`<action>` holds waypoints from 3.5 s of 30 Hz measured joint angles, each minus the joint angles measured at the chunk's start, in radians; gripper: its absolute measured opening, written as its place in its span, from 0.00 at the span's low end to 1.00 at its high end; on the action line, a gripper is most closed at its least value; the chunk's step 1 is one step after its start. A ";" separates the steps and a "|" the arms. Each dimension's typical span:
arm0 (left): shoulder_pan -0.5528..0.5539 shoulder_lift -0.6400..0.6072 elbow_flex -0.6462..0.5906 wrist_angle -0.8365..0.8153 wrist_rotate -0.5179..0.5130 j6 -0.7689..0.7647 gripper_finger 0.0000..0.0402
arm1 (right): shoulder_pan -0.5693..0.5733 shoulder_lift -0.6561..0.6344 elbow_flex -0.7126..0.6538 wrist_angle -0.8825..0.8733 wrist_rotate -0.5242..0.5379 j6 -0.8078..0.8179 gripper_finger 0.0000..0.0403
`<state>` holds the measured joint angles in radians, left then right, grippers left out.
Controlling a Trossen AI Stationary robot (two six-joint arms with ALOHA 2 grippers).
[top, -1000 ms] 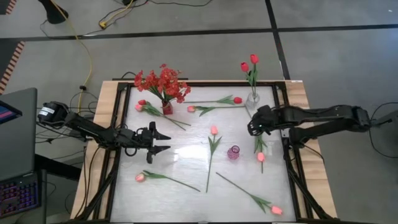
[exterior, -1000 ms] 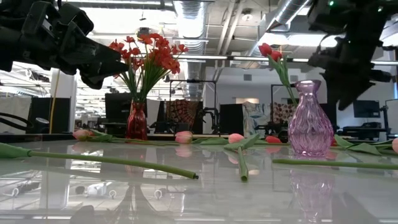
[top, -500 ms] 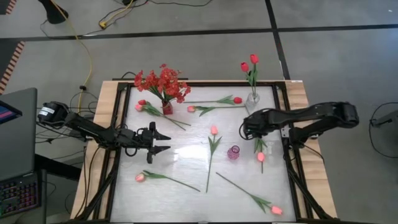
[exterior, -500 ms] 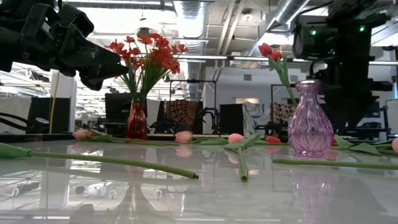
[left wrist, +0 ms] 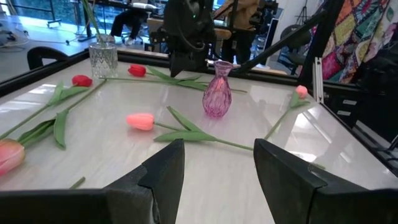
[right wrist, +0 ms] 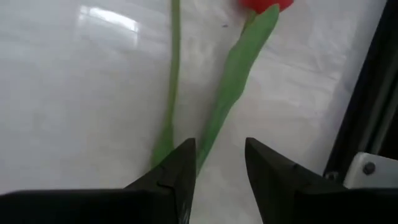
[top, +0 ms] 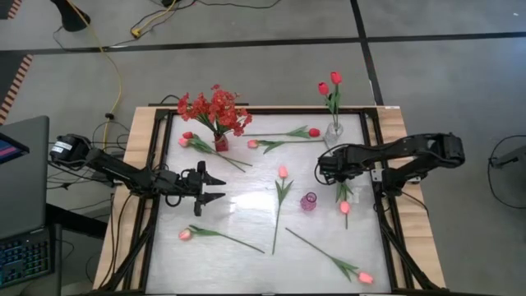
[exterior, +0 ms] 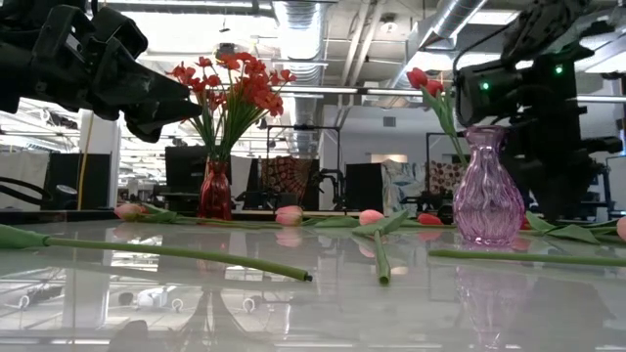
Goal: Sort flowers into vase by color
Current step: Put the red tulip into the transparent flower vase
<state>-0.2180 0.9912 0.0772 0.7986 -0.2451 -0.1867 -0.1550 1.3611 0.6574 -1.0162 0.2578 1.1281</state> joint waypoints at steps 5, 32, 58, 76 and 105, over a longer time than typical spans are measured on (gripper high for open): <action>0.000 0.000 0.000 0.000 0.000 -0.002 0.45 | -0.040 -0.007 -0.070 0.089 -0.019 -0.011 0.37; 0.000 0.000 0.000 0.000 0.013 -0.039 0.45 | -0.016 -0.051 -0.083 0.031 0.027 0.082 0.06; -0.002 0.000 0.000 -0.001 0.014 -0.044 0.45 | -0.015 -0.476 0.177 -0.110 0.607 -0.030 0.07; -0.002 0.000 0.000 0.032 -0.002 -0.054 0.45 | -0.128 -0.555 0.246 0.728 0.766 -1.054 0.07; -0.002 0.000 0.000 0.020 -0.005 -0.070 0.45 | -0.443 -0.583 0.023 1.131 0.394 -1.084 0.06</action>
<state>-0.2199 0.9912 0.0772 0.8185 -0.2497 -0.2565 -0.5983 0.7779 0.6804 0.1150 0.6516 0.0440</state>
